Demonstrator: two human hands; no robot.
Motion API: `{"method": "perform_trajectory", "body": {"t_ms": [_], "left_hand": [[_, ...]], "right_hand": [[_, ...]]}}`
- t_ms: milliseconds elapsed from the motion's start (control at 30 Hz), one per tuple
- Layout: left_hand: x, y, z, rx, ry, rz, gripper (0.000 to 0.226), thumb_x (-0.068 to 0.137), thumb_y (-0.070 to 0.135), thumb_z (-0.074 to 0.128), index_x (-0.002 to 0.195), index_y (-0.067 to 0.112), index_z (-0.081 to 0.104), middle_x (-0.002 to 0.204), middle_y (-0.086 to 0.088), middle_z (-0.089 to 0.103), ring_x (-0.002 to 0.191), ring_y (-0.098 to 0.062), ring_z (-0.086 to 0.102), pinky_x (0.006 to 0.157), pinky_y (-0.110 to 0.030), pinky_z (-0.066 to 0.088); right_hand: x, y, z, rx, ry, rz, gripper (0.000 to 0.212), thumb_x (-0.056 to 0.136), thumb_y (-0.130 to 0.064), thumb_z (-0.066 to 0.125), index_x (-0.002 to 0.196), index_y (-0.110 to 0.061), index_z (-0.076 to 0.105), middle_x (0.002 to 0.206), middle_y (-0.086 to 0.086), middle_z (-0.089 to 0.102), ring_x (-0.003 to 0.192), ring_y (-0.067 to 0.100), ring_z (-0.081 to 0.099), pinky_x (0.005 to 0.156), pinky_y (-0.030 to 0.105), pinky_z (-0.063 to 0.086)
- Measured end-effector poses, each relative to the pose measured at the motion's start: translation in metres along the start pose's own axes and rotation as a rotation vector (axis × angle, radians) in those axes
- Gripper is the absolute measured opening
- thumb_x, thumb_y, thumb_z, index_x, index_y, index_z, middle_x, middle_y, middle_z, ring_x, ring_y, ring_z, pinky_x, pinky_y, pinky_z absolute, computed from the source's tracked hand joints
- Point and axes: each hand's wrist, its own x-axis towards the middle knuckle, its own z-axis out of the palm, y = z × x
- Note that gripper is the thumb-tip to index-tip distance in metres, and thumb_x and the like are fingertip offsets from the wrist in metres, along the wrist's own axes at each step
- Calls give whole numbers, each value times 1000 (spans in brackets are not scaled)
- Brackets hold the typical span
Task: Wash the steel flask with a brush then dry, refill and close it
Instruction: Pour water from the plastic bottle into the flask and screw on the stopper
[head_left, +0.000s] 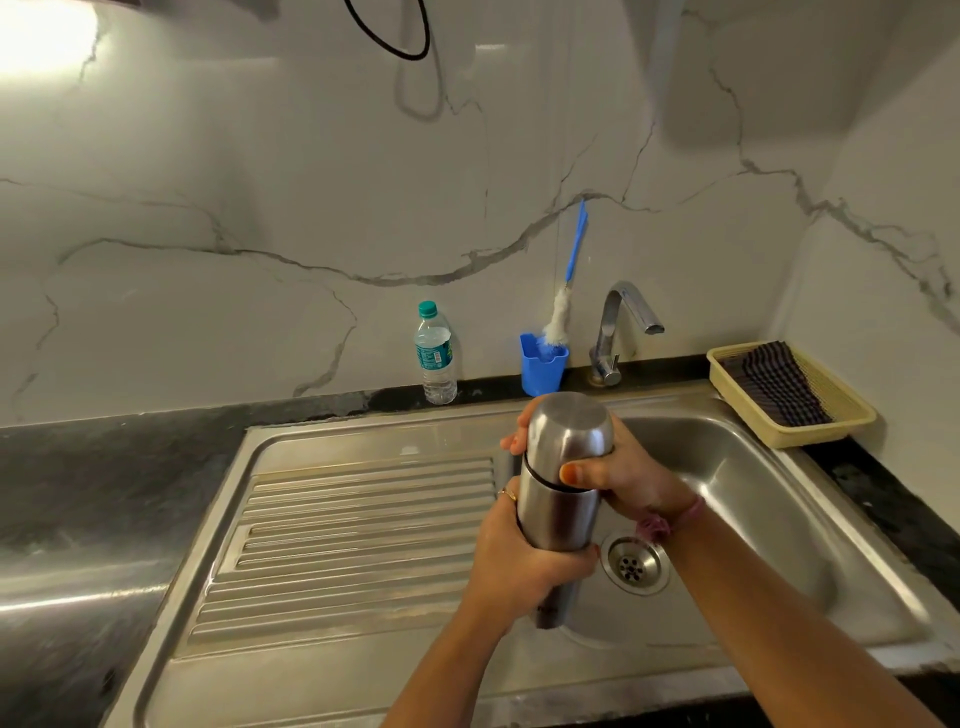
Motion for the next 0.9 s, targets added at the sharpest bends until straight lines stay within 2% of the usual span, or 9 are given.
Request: {"method": "perform_trajectory", "body": {"t_ms": [233, 300, 400, 467, 533, 600, 667, 733, 900], "left_hand": [[2, -6, 0, 8, 18, -9, 62, 50, 23, 89, 104, 29, 60, 95, 4, 72, 84, -9, 69, 74, -35, 61], [4, -9, -1, -1, 25, -10, 61, 51, 24, 90, 105, 29, 61, 95, 2, 72, 84, -12, 69, 75, -39, 61], [7, -11, -5, 10, 74, 0, 64, 48, 32, 89, 105, 32, 61, 95, 4, 72, 85, -11, 69, 75, -38, 61], [11, -13, -11, -15, 104, 11, 67, 46, 36, 88, 108, 30, 62, 96, 4, 73, 86, -11, 70, 75, -38, 61], [13, -16, -17, -57, 130, 11, 70, 47, 36, 88, 111, 26, 62, 98, 2, 74, 89, -13, 71, 75, -38, 61], [17, -21, -24, -90, 166, 3, 66, 55, 33, 89, 114, 26, 62, 101, 2, 74, 92, -12, 72, 77, -33, 61], [21, -27, -28, -86, 216, 6, 46, 72, 27, 85, 111, 28, 62, 99, 3, 73, 91, -9, 71, 74, -27, 60], [26, -33, -34, -89, 290, 2, 30, 83, 20, 78, 106, 30, 61, 94, 3, 73, 88, -8, 71, 70, -21, 57], [32, -39, -59, -51, 370, 18, 48, 75, 12, 83, 114, 25, 58, 92, 8, 70, 83, -1, 69, 67, -14, 54]], "right_hand": [[-1, -1, 2, -81, 2, 52, 57, 68, -25, 72, 120, -9, 55, 114, 13, 66, 116, 37, 57, 97, 51, 46], [1, -7, 2, -167, -44, 93, 71, 70, -31, 73, 132, -8, 47, 129, 11, 60, 124, 29, 53, 100, 42, 46], [1, -11, 1, -208, -53, 192, 113, 61, -48, 83, 150, -20, 19, 146, -3, 44, 133, 14, 44, 104, 30, 43], [-1, -6, 3, -181, 11, 259, 135, 47, -51, 89, 150, -33, 5, 144, -9, 43, 128, 7, 48, 100, 25, 45], [-7, 3, 11, -222, 97, 313, 141, 41, -50, 91, 148, -38, 0, 138, -18, 41, 124, 2, 49, 98, 25, 47], [-11, 13, 27, -331, 170, 358, 131, 46, -44, 92, 145, -34, 6, 133, -18, 37, 123, 6, 46, 94, 23, 49], [-9, 24, 47, -388, 223, 371, 109, 56, -35, 88, 138, -33, 16, 129, -13, 39, 118, 9, 47, 82, 15, 51], [-1, 37, 65, -368, 271, 365, 96, 59, -32, 87, 131, -32, 23, 125, -10, 46, 113, 10, 53, 82, 17, 53], [37, 63, 86, -342, 408, 353, 76, 58, -41, 86, 117, -29, 41, 115, -7, 59, 104, 12, 61, 92, 37, 54]]}}
